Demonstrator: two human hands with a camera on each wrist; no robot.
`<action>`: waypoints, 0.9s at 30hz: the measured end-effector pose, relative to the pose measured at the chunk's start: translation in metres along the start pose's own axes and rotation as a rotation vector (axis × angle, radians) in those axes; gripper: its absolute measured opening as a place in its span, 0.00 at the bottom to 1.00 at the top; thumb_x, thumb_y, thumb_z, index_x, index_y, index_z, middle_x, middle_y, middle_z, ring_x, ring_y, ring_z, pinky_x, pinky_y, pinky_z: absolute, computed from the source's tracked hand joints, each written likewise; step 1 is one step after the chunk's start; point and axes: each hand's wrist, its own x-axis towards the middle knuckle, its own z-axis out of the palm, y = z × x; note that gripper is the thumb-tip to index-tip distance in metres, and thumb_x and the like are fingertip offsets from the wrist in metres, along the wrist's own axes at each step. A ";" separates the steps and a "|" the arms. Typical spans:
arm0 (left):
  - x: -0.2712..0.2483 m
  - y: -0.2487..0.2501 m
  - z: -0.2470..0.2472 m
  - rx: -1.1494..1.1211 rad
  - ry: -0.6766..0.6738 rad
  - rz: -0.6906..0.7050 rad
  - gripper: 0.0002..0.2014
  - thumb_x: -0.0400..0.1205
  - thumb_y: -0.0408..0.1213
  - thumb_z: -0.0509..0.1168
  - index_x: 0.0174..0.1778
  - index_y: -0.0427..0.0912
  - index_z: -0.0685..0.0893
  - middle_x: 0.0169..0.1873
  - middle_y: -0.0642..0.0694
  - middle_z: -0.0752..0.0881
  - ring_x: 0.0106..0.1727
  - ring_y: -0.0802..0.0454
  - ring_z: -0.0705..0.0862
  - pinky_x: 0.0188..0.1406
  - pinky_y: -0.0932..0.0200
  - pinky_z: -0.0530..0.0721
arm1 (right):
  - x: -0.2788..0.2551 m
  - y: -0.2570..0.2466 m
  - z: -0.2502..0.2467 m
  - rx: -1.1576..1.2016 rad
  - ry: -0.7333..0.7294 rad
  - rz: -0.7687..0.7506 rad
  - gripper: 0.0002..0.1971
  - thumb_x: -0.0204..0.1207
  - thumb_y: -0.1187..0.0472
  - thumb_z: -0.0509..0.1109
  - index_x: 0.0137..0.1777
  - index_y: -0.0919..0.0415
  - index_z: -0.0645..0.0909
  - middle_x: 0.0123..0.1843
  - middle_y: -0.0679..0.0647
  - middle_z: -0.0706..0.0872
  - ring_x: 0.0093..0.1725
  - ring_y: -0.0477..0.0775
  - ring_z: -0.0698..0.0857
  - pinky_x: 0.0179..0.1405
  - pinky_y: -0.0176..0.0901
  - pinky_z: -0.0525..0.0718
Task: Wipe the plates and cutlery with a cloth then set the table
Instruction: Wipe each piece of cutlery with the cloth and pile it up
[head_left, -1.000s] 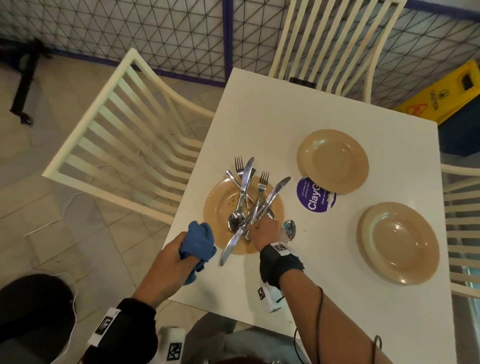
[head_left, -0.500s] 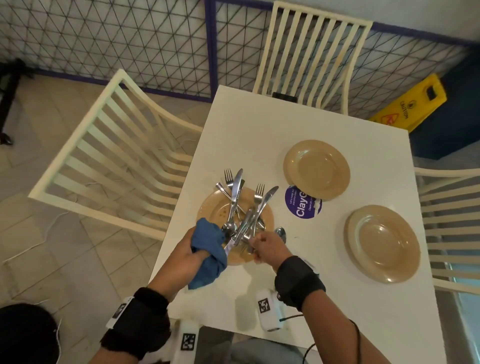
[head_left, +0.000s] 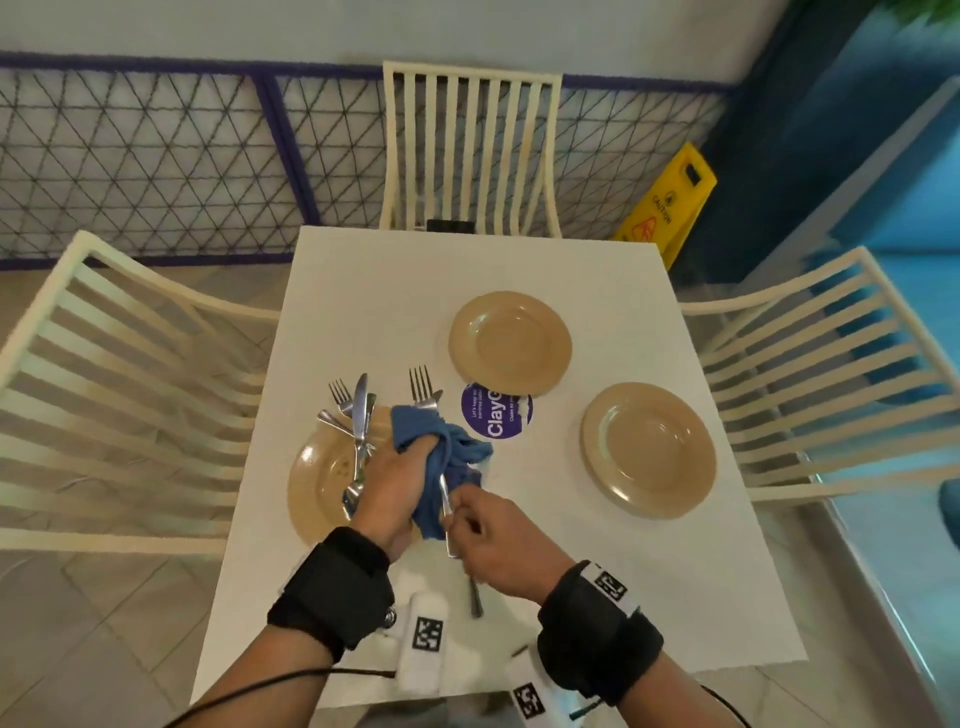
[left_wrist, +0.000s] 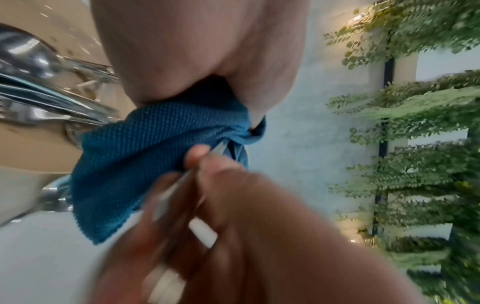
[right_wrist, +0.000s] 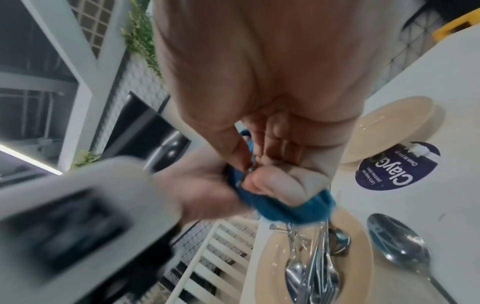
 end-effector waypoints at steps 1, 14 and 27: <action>-0.001 0.007 0.010 -0.009 0.006 0.046 0.07 0.89 0.33 0.61 0.57 0.38 0.83 0.54 0.37 0.86 0.53 0.41 0.86 0.59 0.41 0.84 | -0.010 0.000 -0.003 0.045 -0.016 0.004 0.07 0.85 0.60 0.58 0.48 0.61 0.74 0.33 0.48 0.79 0.28 0.45 0.76 0.32 0.46 0.79; -0.008 0.025 0.081 0.054 -0.010 0.212 0.07 0.82 0.39 0.72 0.54 0.44 0.90 0.52 0.38 0.91 0.55 0.37 0.90 0.60 0.32 0.87 | -0.058 0.006 -0.063 0.266 0.061 -0.039 0.09 0.89 0.61 0.55 0.47 0.54 0.73 0.31 0.50 0.82 0.23 0.48 0.79 0.25 0.37 0.79; -0.026 0.012 0.127 0.021 0.022 0.251 0.08 0.83 0.34 0.70 0.57 0.39 0.87 0.53 0.34 0.91 0.53 0.36 0.91 0.57 0.32 0.88 | -0.082 0.037 -0.118 0.281 0.057 -0.019 0.12 0.88 0.59 0.57 0.50 0.63 0.79 0.30 0.52 0.83 0.27 0.51 0.78 0.27 0.42 0.76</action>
